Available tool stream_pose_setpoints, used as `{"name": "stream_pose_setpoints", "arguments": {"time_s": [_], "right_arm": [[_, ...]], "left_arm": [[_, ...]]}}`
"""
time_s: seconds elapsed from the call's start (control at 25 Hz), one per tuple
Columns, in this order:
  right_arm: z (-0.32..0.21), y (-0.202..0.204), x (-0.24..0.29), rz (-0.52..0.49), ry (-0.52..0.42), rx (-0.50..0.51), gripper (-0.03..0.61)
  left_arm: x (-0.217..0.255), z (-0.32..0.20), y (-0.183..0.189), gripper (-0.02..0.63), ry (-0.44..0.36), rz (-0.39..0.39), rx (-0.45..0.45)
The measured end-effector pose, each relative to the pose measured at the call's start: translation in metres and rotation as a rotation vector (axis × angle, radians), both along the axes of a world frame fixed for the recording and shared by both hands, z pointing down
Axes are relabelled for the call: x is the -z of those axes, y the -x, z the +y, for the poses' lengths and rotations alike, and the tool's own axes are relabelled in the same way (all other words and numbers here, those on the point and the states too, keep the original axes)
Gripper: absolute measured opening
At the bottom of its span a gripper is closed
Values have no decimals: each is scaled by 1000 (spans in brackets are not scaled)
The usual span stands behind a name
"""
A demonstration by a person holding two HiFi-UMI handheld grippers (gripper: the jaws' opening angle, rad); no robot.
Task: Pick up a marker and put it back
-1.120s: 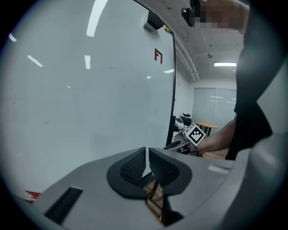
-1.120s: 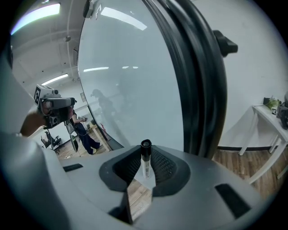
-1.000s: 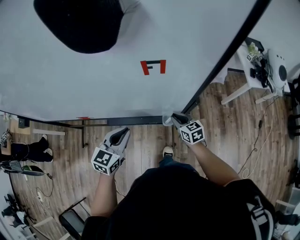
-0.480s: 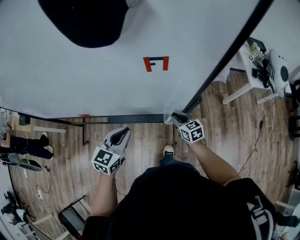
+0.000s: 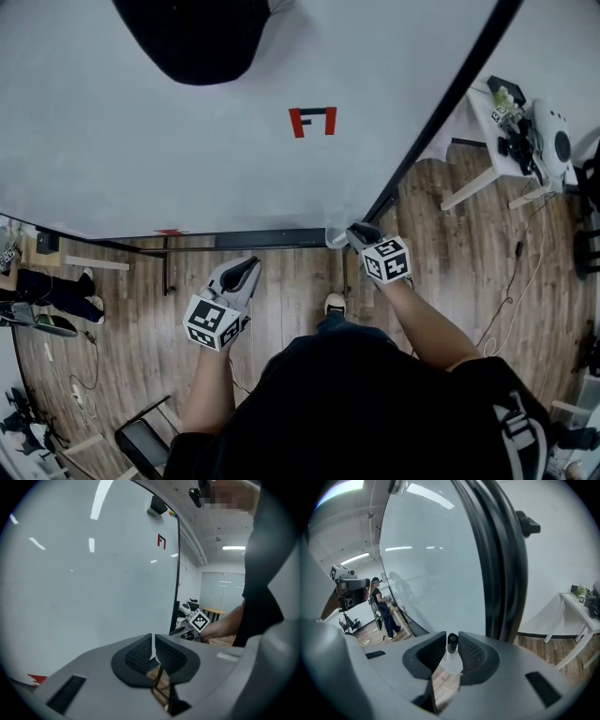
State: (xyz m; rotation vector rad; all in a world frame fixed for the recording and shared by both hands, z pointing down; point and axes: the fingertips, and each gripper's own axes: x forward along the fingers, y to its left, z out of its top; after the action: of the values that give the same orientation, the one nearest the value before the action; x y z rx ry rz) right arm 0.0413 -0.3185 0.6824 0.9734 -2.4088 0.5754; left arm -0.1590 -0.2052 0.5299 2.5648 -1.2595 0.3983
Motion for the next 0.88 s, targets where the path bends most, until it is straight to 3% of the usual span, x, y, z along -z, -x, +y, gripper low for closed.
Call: {"name": "stream_pose_setpoints", "arguments": {"time_s": [0.88], "right_arm": [[34, -47, 64, -2, -117, -96, 87]], "left_arm": [[20, 24, -15, 32, -72, 2, -87]]}}
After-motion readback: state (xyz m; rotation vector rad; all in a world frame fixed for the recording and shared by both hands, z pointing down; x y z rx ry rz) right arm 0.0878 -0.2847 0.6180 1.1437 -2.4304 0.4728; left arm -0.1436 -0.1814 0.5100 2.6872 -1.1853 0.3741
